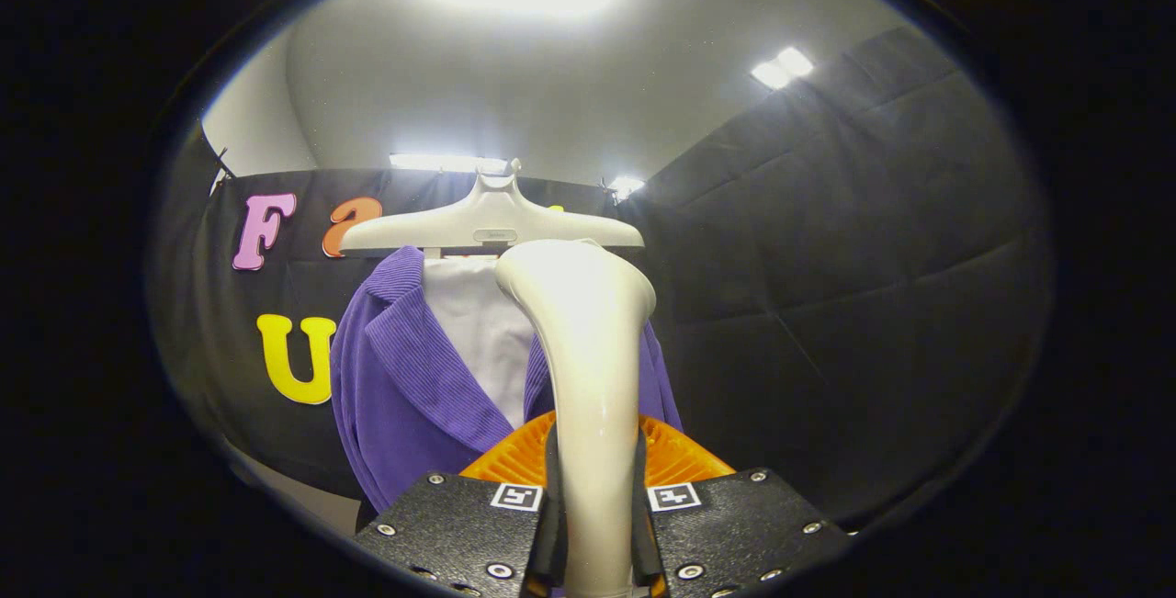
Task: Iron the clothes twice with a garment steamer, once on the left side and once on the right side.
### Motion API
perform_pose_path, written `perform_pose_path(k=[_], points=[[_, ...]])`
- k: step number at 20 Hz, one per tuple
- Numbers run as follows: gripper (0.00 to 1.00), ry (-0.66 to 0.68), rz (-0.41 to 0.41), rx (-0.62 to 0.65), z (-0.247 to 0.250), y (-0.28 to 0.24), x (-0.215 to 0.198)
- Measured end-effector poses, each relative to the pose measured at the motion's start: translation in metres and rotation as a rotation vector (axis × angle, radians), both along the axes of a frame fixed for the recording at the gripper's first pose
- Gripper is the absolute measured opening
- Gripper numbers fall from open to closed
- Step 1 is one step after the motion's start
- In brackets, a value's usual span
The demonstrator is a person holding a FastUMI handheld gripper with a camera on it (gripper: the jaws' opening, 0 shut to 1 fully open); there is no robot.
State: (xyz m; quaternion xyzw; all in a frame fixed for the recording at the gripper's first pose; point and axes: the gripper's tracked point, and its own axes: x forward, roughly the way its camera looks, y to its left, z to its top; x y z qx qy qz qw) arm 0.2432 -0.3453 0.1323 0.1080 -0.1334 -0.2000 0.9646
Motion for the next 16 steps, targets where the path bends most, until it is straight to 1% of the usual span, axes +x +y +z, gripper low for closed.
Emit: perform_pose_path(k=[2,4,6,8,11,14,16], points=[[0.27,0.011,-0.002,0.012,-0.011,-0.007,0.003],[0.27,0.024,0.024,0.04,-0.02,-0.006,0.016],[0.27,0.031,0.033,0.057,-0.027,-0.011,0.027],[0.27,0.035,0.046,0.056,-0.031,-0.01,0.036],[0.27,0.038,0.071,0.047,-0.036,-0.008,0.04],[0.27,0.079,0.076,0.036,-0.051,-0.007,0.05],[0.27,0.121,0.064,0.027,-0.066,-0.005,0.058]])
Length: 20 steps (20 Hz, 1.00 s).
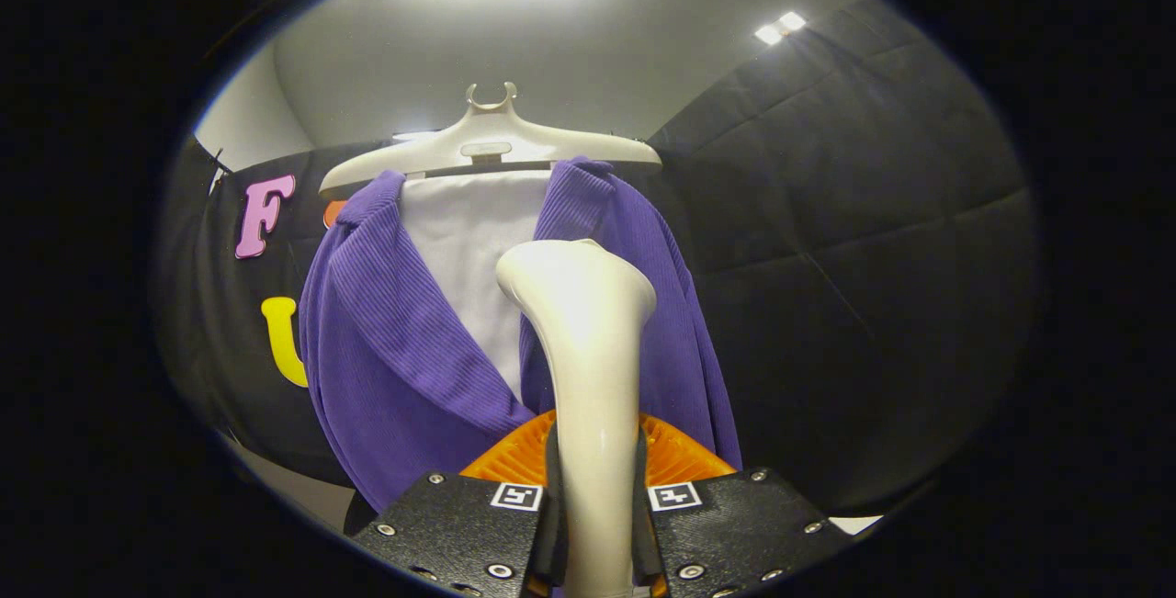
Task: Iron the clothes twice with a garment steamer, once on the left side and once on the right side.
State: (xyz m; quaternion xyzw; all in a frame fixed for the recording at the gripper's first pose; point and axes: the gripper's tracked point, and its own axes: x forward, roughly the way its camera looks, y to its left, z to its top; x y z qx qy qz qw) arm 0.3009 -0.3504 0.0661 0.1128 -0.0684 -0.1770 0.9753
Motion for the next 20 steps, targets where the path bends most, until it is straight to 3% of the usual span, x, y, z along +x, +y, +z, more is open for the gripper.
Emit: perform_pose_path(k=[9,20], points=[[0.27,0.134,-0.023,0.058,-0.083,-0.016,-0.007],[0.27,0.26,0.013,0.083,-0.161,-0.007,-0.022]])
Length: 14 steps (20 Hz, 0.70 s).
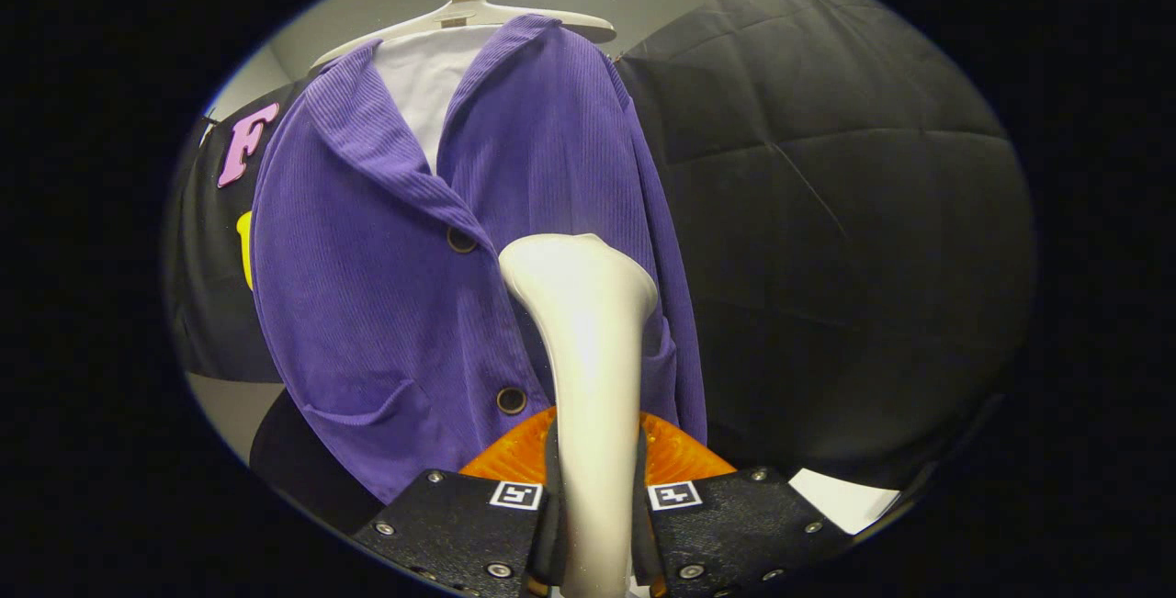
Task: Iron the clothes twice with a garment steamer, once on the left side and once on the right side.
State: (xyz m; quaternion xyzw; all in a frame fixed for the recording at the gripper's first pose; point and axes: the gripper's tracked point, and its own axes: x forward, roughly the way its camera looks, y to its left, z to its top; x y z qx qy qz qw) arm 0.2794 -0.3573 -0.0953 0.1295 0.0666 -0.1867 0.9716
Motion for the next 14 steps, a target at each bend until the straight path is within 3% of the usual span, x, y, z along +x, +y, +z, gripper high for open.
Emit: perform_pose_path(k=[14], points=[[0.27,0.081,0.009,0.006,-0.074,0.008,-0.011]])
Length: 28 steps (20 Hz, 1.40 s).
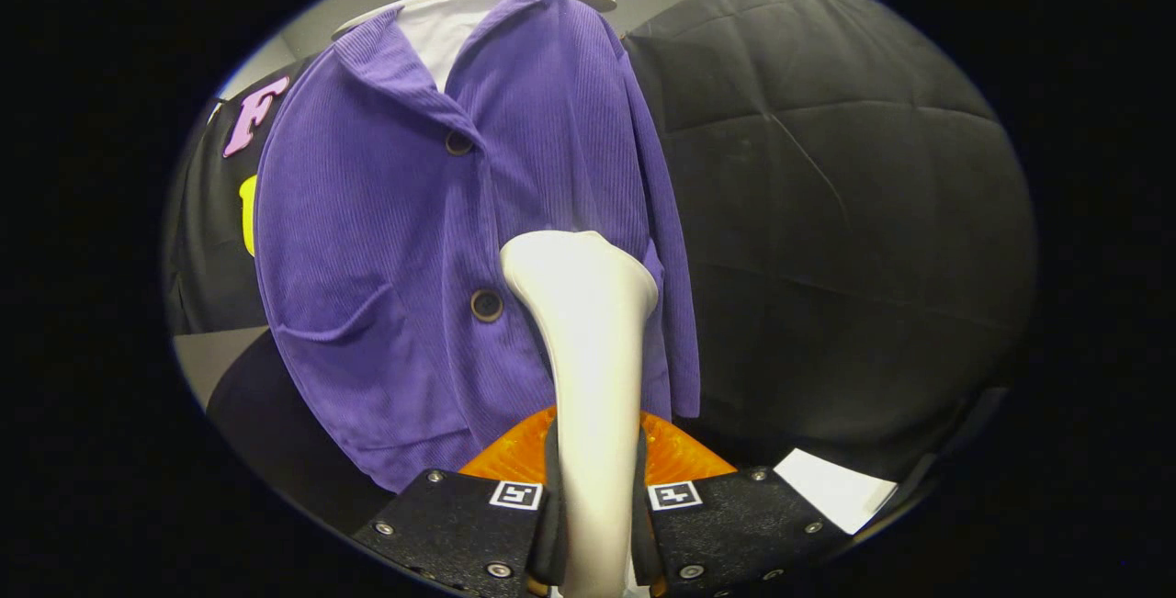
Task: Iron the clothes twice with a garment steamer, once on the left side and once on the right side.
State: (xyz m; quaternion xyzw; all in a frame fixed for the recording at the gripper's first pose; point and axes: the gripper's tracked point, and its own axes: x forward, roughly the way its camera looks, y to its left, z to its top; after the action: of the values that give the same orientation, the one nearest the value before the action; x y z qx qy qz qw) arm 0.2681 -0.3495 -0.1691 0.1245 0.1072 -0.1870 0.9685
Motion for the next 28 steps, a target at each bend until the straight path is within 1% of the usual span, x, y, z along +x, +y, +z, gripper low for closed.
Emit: perform_pose_path(k=[5,10,16,19,23,28], points=[[0.27,0.042,-0.001,0.037,-0.029,0.004,0.002],[0.27,0.082,0.011,0.063,-0.047,0.01,-0.001],[0.27,0.139,0.056,0.079,-0.071,0.025,-0.019],[0.27,0.151,0.083,0.079,-0.076,0.037,-0.032],[0.27,0.159,0.122,0.081,-0.079,0.052,-0.062],[0.27,0.135,0.211,0.031,-0.055,0.083,-0.113]])
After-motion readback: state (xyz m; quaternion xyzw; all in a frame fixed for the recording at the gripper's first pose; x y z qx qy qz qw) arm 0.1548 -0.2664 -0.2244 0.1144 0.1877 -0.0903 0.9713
